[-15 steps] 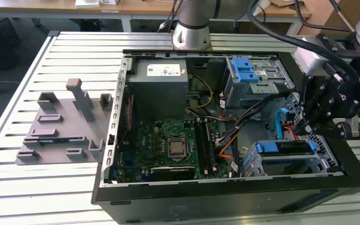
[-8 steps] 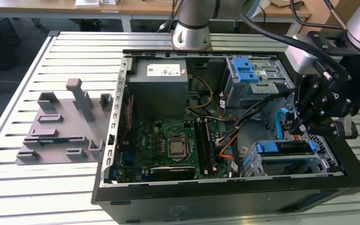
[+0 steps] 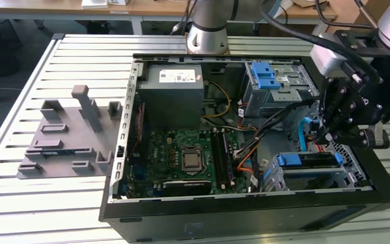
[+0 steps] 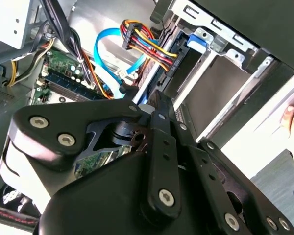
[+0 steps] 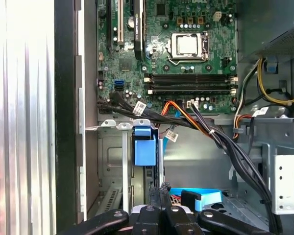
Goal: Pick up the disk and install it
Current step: 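Insert the second disk wire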
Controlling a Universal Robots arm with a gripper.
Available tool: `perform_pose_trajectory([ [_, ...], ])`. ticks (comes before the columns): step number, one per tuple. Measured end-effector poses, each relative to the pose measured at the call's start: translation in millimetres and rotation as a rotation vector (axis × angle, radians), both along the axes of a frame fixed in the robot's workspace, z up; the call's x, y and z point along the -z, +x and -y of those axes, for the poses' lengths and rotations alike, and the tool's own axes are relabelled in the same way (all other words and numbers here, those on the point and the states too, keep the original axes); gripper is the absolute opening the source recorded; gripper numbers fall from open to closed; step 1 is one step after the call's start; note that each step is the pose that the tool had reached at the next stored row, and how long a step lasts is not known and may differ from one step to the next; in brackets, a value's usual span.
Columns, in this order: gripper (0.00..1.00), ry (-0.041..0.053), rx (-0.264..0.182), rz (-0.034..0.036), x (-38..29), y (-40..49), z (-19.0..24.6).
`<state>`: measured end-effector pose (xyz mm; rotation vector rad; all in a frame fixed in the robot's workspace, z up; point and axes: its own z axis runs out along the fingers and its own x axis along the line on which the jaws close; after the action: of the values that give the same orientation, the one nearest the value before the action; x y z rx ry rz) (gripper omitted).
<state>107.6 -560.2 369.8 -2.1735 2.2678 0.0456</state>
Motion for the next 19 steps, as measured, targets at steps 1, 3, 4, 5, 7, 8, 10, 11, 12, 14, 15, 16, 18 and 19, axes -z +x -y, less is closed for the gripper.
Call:
perform_pose_trajectory([
  [1, 0.11, 0.0001, 0.000, 0.0000, -2.2, -0.3, -0.3],
  [3, 0.11, 0.0006, 0.000, 0.0000, -2.8, -2.3, -0.9],
  [4, 0.11, 0.0005, 0.000, 0.0000, -2.9, -4.5, -1.1],
  [5, 0.11, 0.0011, 0.000, 0.0000, -2.9, -6.7, -1.1],
  [7, 0.11, 0.0021, 0.000, 0.0001, -2.9, -9.6, -1.1],
  [8, 0.11, 0.0021, 0.000, 0.0002, -3.2, -9.9, -1.1],
  [10, 0.11, 0.0021, 0.000, 0.0002, -6.0, -9.9, -2.4],
  [11, 0.11, 0.0022, 0.000, 0.0003, -7.9, -9.9, -3.6],
  [12, 0.11, 0.0023, 0.000, 0.0003, -9.6, -9.9, -5.2],
  [14, 0.11, 0.0021, 0.000, 0.0002, -13.1, -10.0, -9.0],
  [15, 0.11, 0.0020, 0.000, 0.0002, -14.5, -9.9, -11.1],
  [16, 0.11, 0.0020, 0.000, 0.0002, -15.7, -9.9, -13.4],
  [18, 0.11, 0.0020, 0.000, 0.0002, -17.2, -9.9, -17.4],
  [19, 0.11, 0.0020, 0.000, 0.0002, -17.6, -10.0, -19.5],
])
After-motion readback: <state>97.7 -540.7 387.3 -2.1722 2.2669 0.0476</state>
